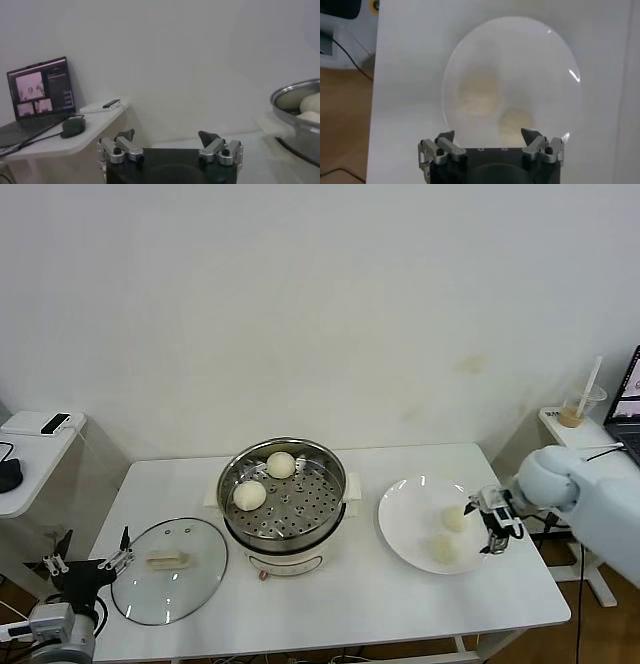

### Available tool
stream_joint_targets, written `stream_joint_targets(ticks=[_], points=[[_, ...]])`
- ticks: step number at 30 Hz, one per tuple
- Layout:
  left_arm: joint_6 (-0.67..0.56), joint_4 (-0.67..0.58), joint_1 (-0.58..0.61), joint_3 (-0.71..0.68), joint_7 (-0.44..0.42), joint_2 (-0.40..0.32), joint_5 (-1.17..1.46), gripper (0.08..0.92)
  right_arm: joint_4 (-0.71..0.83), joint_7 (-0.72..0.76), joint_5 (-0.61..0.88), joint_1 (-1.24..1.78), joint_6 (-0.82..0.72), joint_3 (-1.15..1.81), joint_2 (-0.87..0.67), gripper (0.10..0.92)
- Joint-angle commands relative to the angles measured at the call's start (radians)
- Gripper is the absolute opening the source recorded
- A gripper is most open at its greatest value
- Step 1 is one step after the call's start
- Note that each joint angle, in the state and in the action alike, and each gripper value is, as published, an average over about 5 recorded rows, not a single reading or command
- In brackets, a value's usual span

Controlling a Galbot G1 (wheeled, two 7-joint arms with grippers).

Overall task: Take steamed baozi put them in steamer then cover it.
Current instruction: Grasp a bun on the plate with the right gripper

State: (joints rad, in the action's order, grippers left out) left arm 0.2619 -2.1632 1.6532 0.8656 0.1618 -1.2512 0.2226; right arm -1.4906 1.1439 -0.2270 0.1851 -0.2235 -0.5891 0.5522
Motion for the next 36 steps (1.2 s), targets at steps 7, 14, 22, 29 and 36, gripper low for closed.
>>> stream_joint_targets(ticks=[7,14,22,29,36], points=[[0.003,0.016,0.0,0.008,-0.002,-0.004,-0.014,0.823,0.114,-0.012,-0.039,0.057,-0.004,0.014,0.151,0.823],[0.004,0.019,-0.004,0.006,-0.001,-0.006,-0.016,0.823,0.122,-0.01,-0.049,0.06,-0.022,0.002,0.157,0.823],[0.002,0.022,-0.005,0.008,0.0,-0.005,-0.016,0.823,0.126,-0.006,-0.045,0.053,-0.041,0.001,0.152,0.743],[0.001,0.012,-0.003,0.009,0.0,-0.006,-0.016,0.823,0.133,0.003,-0.045,0.054,-0.041,0.005,0.149,0.632],[0.001,0.004,-0.005,0.007,0.0,-0.007,-0.015,0.823,0.135,0.017,-0.038,0.035,-0.035,0.025,0.131,0.564]])
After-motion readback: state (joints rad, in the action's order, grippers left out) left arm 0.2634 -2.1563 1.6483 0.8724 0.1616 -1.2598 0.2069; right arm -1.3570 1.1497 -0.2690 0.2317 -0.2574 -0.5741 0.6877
